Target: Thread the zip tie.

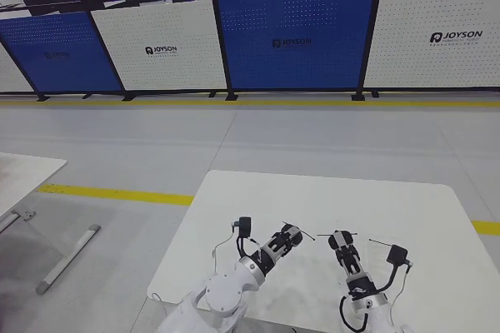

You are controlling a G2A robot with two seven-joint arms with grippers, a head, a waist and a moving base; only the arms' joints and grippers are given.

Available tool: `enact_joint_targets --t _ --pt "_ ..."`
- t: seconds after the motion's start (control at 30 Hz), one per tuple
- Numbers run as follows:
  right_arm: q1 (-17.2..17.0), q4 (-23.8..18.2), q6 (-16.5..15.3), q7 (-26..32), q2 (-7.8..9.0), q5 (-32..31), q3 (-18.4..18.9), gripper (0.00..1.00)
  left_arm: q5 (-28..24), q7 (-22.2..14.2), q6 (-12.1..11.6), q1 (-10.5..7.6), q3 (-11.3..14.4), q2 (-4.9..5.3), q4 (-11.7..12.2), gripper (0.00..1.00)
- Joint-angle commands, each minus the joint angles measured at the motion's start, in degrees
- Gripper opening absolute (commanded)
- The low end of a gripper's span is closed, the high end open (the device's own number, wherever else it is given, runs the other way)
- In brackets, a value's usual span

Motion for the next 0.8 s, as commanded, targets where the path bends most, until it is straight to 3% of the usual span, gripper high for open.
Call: enact_joint_targets --t 0.0,0.13,0.43,0.63,0.77 --pt "-0.13 -0.21 0.70 0.24 0.04 -0.52 0.16 0.00 1.13 0.54 -0.65 0.10 -0.13 0.03 -0.21 0.00" --pt "0.14 -0.28 2.78 0.81 0.04 -2.52 -0.05 0.00 3.63 1.10 -2.04 0.36 -0.19 0.12 -0.51 0.00" --pt "0.16 -0.34 2.79 0.74 0.00 -2.18 -0.10 0.00 3.63 1.10 -2.04 0.36 -0.19 0.12 -0.51 0.00" --pt "-0.64 -0.85 0.44 -1.35 0.17 -6.58 0.25 0.00 3.63 1.10 -2.04 0.36 -0.19 0.12 -0.51 0.00" --pt "-0.69 -0.68 1.08 -1.67 0.15 -7.22 0.29 0.00 4.80 1.92 -1.47 0.14 -0.06 0.07 -0.24 0.00"
